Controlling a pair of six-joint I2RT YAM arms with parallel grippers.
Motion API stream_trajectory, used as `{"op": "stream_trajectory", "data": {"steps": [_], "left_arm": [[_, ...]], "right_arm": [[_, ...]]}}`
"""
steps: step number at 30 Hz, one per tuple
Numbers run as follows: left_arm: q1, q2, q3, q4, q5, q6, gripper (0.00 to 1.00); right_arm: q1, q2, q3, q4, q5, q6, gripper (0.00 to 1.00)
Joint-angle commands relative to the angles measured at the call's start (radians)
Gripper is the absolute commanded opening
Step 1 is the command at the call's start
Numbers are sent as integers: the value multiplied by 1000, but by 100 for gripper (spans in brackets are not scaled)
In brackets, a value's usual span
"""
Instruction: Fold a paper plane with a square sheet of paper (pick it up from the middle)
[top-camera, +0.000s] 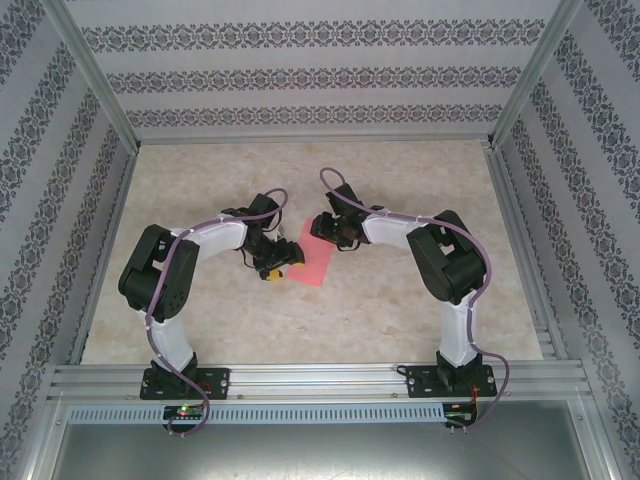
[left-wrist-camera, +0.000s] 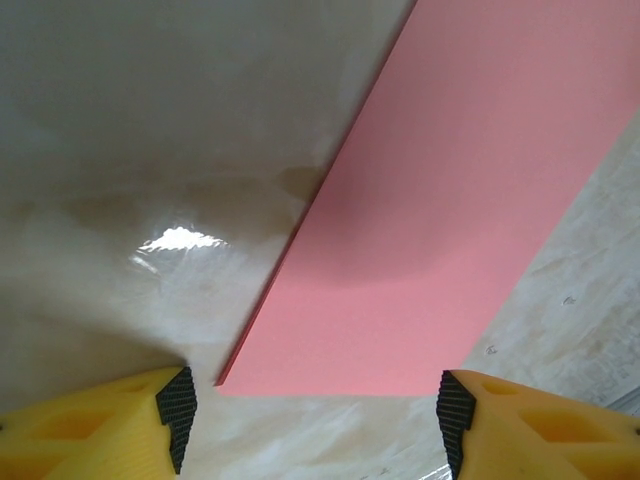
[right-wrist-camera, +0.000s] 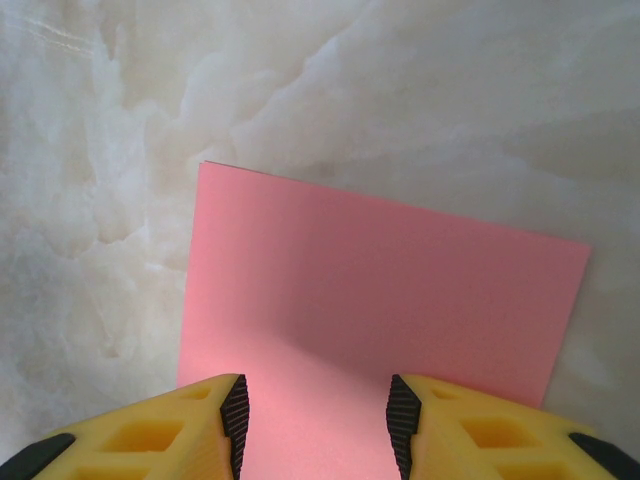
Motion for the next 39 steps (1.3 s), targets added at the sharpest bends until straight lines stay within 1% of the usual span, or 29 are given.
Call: {"op": "stream_trajectory", "data": {"steps": [1, 16, 23, 30, 35, 39], "left_arm": [[-9, 30, 5, 29, 50, -9, 63], [-12, 27, 9, 73, 99, -6, 52], [13, 26, 24, 143, 129, 44, 53], [41, 60, 32, 218, 201, 109, 53], [48, 98, 35, 223, 222, 130, 50], [52, 89, 4, 251, 223, 135, 49]], "right_arm": [[9, 62, -56, -149, 0, -4, 46], [9, 58, -64, -148, 2, -3, 45], [6, 54, -65, -151, 4, -7, 45], [1, 43, -75, -151, 4, -13, 45], [-6, 42, -69, -126, -20, -43, 45], [-24, 55, -45, -86, -90, -90, 45]]}}
